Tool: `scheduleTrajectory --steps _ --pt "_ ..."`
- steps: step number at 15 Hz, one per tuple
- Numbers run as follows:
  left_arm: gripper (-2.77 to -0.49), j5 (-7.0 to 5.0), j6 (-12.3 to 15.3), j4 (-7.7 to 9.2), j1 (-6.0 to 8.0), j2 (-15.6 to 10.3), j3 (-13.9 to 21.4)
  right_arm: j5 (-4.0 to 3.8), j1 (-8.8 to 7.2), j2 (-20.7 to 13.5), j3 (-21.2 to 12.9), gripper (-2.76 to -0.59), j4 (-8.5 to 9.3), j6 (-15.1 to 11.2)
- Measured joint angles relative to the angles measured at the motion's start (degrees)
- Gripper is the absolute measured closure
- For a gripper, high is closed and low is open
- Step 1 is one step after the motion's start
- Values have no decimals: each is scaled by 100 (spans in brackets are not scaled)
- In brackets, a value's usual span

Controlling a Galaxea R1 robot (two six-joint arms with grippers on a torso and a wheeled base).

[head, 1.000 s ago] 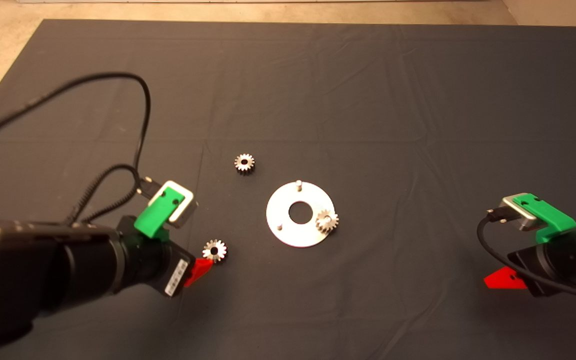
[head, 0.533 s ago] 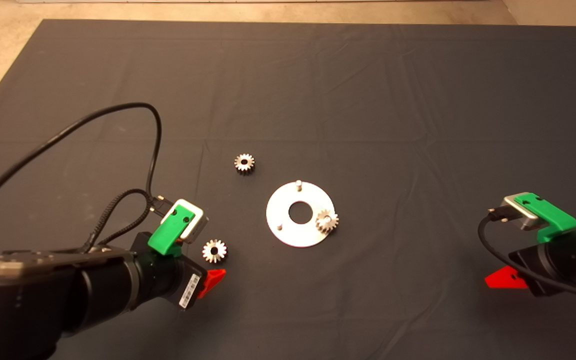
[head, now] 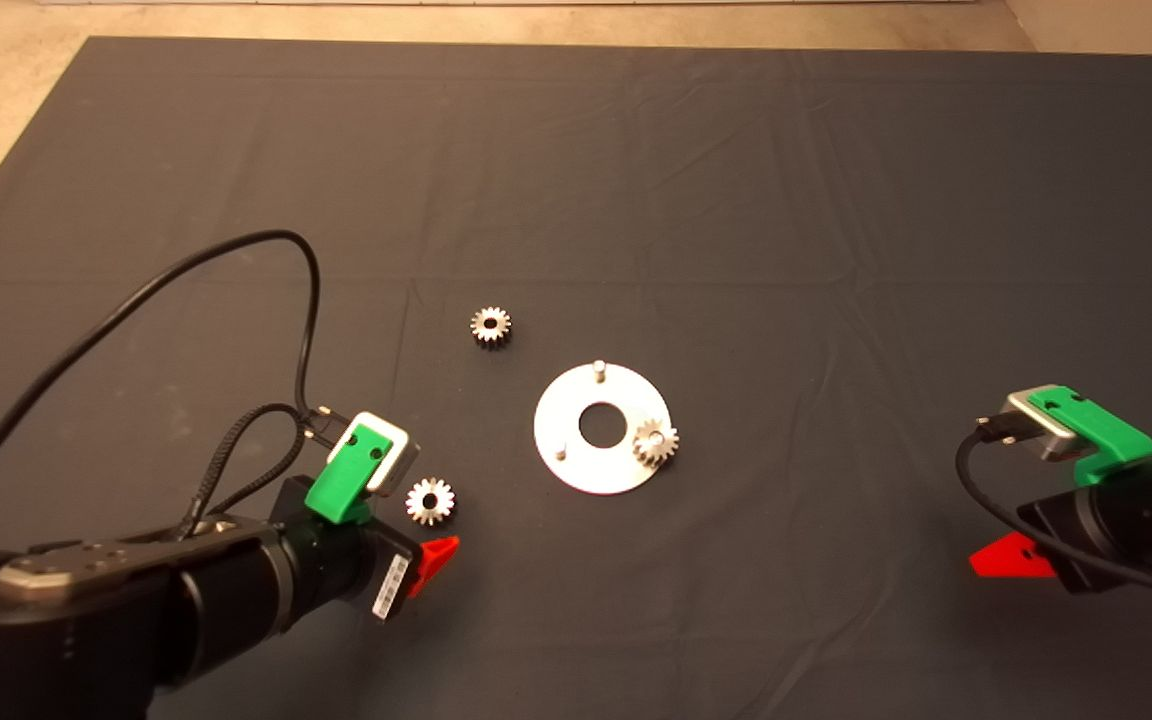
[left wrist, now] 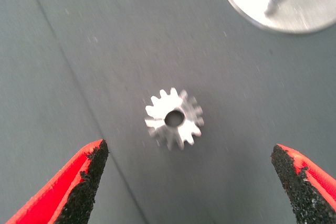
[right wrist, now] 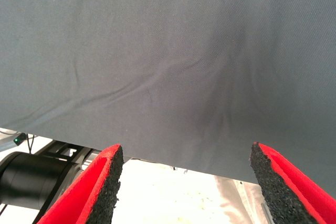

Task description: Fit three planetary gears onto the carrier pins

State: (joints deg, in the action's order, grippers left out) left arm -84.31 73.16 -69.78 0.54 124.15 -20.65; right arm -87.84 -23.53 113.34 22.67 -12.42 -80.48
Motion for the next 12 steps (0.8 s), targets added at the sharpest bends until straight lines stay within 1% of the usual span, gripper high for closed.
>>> scheduleTrajectory --steps 1,2,3,4,5,7,8,9,10,11,12 --pt "-222 65 -1 -98 -39 0 -35 -3 0 0 0 -178 2 0" --pt "-222 187 -4 -150 -101 0 -90 -3 0 0 0 -178 2 0" --pt "-222 347 -16 -188 -184 0 -169 0 0 0 0 -178 2 0" --pt "-222 461 -46 -211 -264 0 -268 2 0 0 0 -178 2 0" --pt "-222 483 -131 -242 -306 0 -338 0 -1 2 0 -178 4 0" --pt "-222 529 -166 -364 -325 0 -393 0 0 0 -2 -178 5 0" --pt "-222 549 -172 -490 -382 0 -410 0 0 0 -2 -178 5 0" --pt "-222 562 -176 -630 -479 2 -423 -3 0 0 -2 -178 5 0" --pt "-222 600 -199 -723 -571 16 -460 0 -1 0 -2 -178 5 0" --pt "-222 672 -230 -763 -621 30 -530 0 -1 0 -2 -178 7 0" --pt "-222 757 -276 -789 -638 40 -614 3 -4 0 -2 -178 7 0"
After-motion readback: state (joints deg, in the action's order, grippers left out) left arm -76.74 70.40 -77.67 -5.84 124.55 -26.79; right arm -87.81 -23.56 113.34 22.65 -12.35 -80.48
